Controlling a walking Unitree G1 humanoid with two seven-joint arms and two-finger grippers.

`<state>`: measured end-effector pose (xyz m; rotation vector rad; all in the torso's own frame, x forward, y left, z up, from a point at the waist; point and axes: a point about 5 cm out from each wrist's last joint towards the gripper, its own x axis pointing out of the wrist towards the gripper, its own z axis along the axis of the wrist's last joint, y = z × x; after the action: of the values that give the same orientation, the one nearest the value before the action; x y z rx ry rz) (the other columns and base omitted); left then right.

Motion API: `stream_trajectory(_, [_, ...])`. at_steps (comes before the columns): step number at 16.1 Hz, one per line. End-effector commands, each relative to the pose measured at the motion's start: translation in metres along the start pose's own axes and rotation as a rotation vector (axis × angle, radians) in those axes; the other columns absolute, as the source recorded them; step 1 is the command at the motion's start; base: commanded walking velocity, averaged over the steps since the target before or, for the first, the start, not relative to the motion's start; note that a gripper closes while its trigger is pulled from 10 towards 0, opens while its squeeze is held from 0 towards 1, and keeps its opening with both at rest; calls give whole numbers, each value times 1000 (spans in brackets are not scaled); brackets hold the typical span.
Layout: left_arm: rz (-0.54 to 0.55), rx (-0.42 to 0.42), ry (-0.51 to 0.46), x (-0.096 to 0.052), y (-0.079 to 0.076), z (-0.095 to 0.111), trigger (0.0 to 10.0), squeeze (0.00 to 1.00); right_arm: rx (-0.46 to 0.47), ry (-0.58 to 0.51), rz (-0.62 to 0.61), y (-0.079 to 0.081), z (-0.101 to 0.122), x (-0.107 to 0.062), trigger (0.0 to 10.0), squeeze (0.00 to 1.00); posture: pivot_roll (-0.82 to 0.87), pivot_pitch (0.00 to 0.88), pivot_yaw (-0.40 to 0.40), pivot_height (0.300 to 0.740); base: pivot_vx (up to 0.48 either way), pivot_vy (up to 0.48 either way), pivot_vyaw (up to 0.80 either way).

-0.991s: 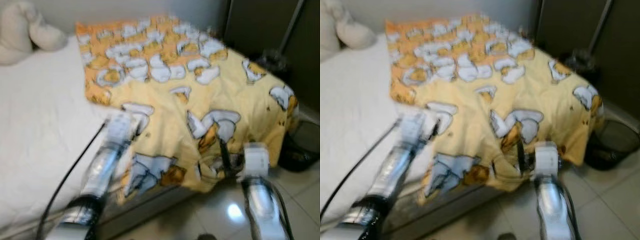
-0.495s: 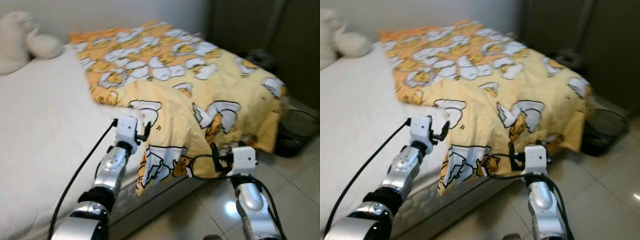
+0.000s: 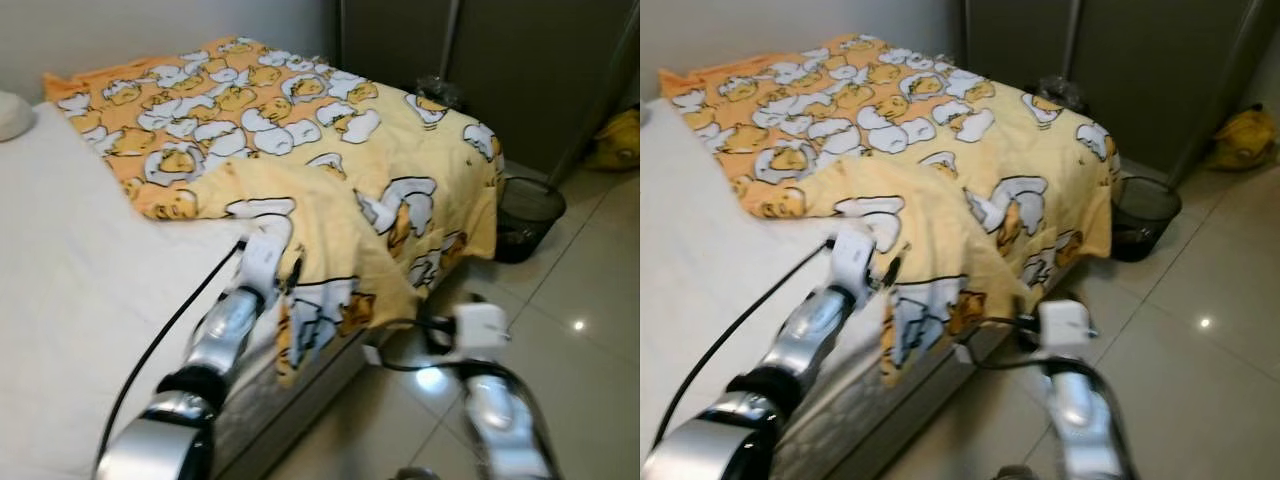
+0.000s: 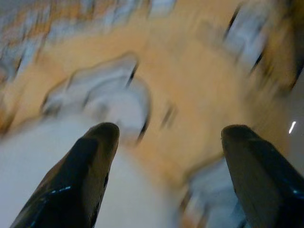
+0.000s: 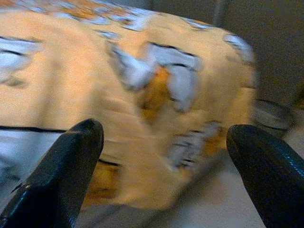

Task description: Clean up the room

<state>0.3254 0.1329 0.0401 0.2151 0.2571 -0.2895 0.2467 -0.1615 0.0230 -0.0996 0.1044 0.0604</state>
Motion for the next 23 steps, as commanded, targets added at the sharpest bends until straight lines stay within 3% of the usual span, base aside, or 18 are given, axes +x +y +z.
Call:
stream_trajectory(1, [-5, 22, 85, -2, -7, -13, 10000, 0, -12, -14, -4, -4, 3, 2, 10000, 0, -277, 0, 122, 740, 0, 0, 0])
stream_trajectory(3, [16, 7, 196, -6, -15, -32, 10000, 0, -9, -13, 0, -3, 3, -1, 10000, 0, -288, 19, 114, 740, 0, 0, 0])
stream_trajectory(5, [49, -114, 176, -3, -24, -28, 10000, 0, -15, -13, 4, -7, 5, -11, 10000, 0, -320, 110, 87, 740, 0, 0, 0])
stream_trajectory(6, [40, -126, 172, -3, -27, -27, 10000, 0, -16, -13, 5, -7, 5, -13, 10000, 0, -320, 110, 87, 740, 0, 0, 0])
stream_trajectory(8, [56, -116, 156, -1, -38, -24, 10000, 0, -35, -12, 36, -6, 9, -27, 10000, 0, -356, 207, 51, 740, 0, 0, 0])
stream_trajectory(12, [148, -104, 160, 4, -34, -17, 10000, 0, -58, 20, 94, -2, 8, -58, 10000, 0, -398, 301, -2, 740, 0, 0, 0])
stream_trajectory(15, [257, -121, 139, 5, -22, -12, 10000, 0, -74, 73, 123, -5, 8, -80, 10000, 0, -430, 341, -35, 740, 0, 0, 0])
stream_trajectory(20, [298, -119, 214, 2, -24, -21, 10000, 0, -97, 107, 128, -13, 18, -93, 10000, 0, -478, 368, -74, 740, 0, 0, 0])
stream_trajectory(21, [262, -153, 235, 3, -31, -22, 0, 0, -100, 118, 134, -12, 18, -93, 10000, 0, -479, 368, -75, 740, 0, 0, 0])
stream_trajectory(23, [238, -159, 267, 2, -36, -26, 0, 0, -97, 121, 135, -11, 20, -92, 10000, 0, -478, 361, -68, 740, 0, 0, 0])
